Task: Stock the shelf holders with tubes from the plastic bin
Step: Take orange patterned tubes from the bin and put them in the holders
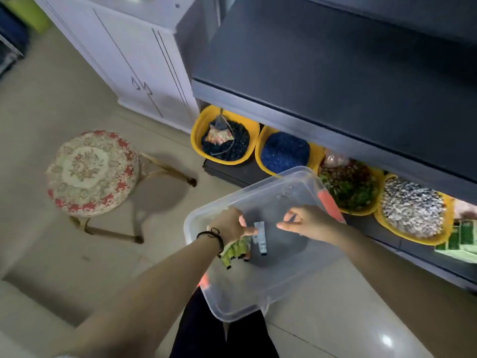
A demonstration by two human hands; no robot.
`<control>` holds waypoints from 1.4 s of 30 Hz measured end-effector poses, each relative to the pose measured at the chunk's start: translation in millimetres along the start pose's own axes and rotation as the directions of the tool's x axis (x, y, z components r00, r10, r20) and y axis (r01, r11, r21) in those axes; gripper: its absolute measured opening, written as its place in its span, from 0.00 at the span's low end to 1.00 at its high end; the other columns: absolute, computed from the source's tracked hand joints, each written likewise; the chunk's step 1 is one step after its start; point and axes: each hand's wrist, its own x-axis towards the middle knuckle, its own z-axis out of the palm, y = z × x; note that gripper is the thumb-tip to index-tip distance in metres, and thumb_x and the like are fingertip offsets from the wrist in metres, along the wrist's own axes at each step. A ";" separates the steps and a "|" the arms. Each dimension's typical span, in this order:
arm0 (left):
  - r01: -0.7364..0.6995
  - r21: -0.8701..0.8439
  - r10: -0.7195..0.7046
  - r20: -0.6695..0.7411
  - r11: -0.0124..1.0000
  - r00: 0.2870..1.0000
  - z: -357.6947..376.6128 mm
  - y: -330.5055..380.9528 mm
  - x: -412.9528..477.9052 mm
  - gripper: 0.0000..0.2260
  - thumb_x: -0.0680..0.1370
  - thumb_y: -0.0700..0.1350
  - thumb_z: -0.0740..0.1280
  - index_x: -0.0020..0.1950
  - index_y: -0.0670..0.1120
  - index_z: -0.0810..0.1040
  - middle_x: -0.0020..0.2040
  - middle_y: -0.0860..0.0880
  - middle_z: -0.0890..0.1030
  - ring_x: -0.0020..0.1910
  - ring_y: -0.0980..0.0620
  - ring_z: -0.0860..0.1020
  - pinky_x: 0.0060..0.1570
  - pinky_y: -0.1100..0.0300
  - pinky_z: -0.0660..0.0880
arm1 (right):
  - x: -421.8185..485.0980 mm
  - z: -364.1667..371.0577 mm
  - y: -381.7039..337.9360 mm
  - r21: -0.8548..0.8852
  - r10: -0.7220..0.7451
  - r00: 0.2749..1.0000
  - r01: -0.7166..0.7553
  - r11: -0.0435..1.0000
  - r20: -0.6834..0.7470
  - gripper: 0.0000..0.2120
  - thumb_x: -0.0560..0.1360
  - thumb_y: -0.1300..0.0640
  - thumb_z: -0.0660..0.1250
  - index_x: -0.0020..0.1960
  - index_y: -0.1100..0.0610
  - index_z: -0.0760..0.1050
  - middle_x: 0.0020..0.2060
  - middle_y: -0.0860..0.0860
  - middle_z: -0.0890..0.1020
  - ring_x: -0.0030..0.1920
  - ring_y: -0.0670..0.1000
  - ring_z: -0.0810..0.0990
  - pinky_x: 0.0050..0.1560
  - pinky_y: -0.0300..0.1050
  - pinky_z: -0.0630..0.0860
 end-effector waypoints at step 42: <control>-0.257 0.264 0.228 0.133 0.930 0.964 93.6 -45.9 140.3 0.06 0.74 0.48 0.68 0.47 0.48 0.81 0.45 0.50 0.82 0.45 0.51 0.78 0.44 0.55 0.78 | 147.8 131.9 62.2 0.439 0.209 0.978 -0.183 0.879 -0.011 0.07 0.75 0.60 0.62 0.38 0.58 0.71 0.35 0.54 0.76 0.39 0.53 0.74 0.38 0.45 0.67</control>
